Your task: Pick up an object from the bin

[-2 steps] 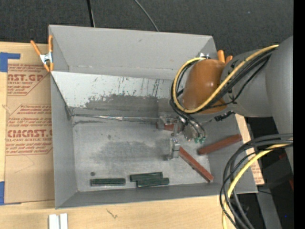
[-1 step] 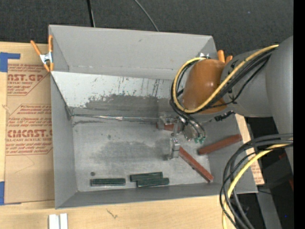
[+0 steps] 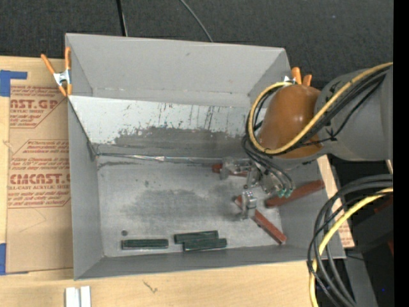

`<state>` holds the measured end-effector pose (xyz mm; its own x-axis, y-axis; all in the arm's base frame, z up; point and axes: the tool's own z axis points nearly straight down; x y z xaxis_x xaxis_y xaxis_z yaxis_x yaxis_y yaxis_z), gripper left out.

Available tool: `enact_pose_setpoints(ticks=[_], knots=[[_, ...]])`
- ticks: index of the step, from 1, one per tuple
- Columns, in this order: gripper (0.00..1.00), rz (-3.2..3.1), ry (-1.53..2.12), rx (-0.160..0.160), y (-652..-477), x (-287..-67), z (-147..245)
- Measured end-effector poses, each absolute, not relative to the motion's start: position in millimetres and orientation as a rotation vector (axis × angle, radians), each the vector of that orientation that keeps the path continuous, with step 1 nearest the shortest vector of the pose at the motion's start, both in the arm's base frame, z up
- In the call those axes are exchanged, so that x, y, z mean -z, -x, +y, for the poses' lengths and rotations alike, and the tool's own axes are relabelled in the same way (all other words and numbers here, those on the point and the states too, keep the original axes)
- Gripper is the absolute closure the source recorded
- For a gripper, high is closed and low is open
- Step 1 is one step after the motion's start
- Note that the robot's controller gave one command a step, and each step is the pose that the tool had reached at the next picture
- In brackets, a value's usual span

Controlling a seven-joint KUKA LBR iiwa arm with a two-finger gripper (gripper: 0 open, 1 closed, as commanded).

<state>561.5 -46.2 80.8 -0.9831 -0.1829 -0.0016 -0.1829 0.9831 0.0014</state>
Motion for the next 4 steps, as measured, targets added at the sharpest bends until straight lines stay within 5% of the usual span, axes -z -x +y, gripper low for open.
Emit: enact_pose_setpoints(ticks=[1,2,4], knots=[[1.0,3.093,0.541,-0.002,-543.4,-69,-96],[0.0,3.094,0.541,-0.002,-543.3,-69,-96],[0.0,3.068,0.683,-0.008,-553.3,-82,-115]])
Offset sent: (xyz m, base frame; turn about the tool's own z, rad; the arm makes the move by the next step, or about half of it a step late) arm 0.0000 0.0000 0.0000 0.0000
